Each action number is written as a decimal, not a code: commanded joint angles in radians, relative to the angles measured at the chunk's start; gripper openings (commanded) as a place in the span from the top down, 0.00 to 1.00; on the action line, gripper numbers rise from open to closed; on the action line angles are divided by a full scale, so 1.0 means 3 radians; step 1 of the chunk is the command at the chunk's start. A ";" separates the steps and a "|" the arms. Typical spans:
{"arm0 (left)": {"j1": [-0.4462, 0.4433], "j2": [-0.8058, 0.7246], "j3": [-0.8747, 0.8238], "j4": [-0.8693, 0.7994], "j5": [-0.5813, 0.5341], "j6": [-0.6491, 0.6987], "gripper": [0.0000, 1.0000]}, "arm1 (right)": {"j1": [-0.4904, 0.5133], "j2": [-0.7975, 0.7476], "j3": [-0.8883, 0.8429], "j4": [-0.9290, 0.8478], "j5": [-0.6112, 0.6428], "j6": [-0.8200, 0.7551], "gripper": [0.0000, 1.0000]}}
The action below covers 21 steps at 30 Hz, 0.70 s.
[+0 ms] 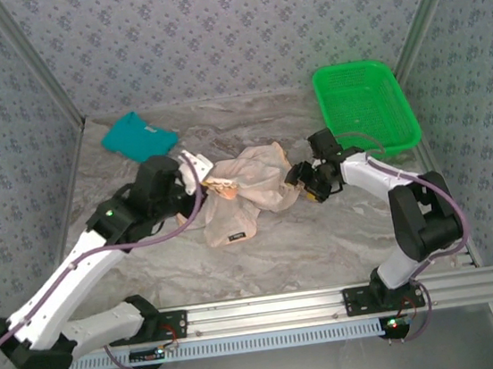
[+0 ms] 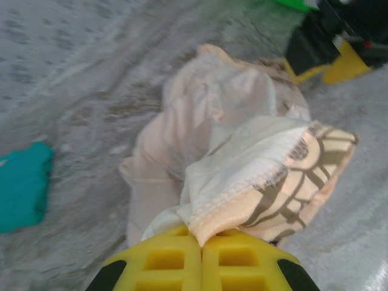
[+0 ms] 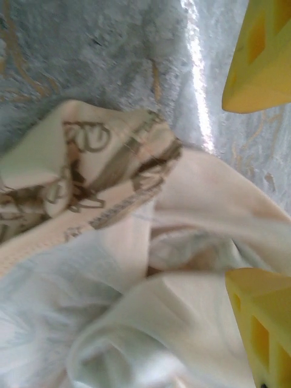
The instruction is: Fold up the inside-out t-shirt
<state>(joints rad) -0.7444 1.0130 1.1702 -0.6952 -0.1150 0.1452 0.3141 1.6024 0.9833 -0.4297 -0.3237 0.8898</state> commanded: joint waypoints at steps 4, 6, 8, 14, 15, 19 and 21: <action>0.0163 -0.0367 -0.0095 0.0392 -0.0125 0.0043 1.00 | -0.0026 0.0459 0.0273 0.0141 0.0157 0.0102 0.37; 0.0190 -0.0361 -0.0081 0.0435 -0.0101 0.0075 1.00 | 0.0013 0.0618 0.0325 0.0245 0.0078 0.0145 0.46; 0.0220 -0.0355 -0.0087 0.0472 -0.0107 0.0104 1.00 | 0.0030 0.0729 0.0397 0.0292 0.0103 0.0189 0.65; 0.0507 -0.0373 -0.0063 0.0536 -0.0071 0.0161 1.00 | -0.0039 0.0487 0.0532 0.0102 0.0450 0.0137 1.00; 0.0587 -0.0368 -0.0027 0.0564 -0.0038 0.0166 1.00 | -0.0077 0.0403 0.0563 0.0029 0.0526 0.0086 1.00; 0.0953 -0.0146 0.0447 0.0581 0.0397 0.0243 1.00 | -0.0345 -0.0026 0.0667 -0.0115 0.0617 -0.0043 1.00; 0.1024 0.0058 0.0766 0.0534 0.0555 0.0375 1.00 | -0.0480 -0.0231 0.0874 -0.0215 0.0648 -0.0201 1.00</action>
<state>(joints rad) -0.4606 0.9939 1.2652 -0.5858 -0.0486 0.2024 0.2184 1.6314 1.1591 -0.4381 -0.1932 0.8951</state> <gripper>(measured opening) 0.061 0.059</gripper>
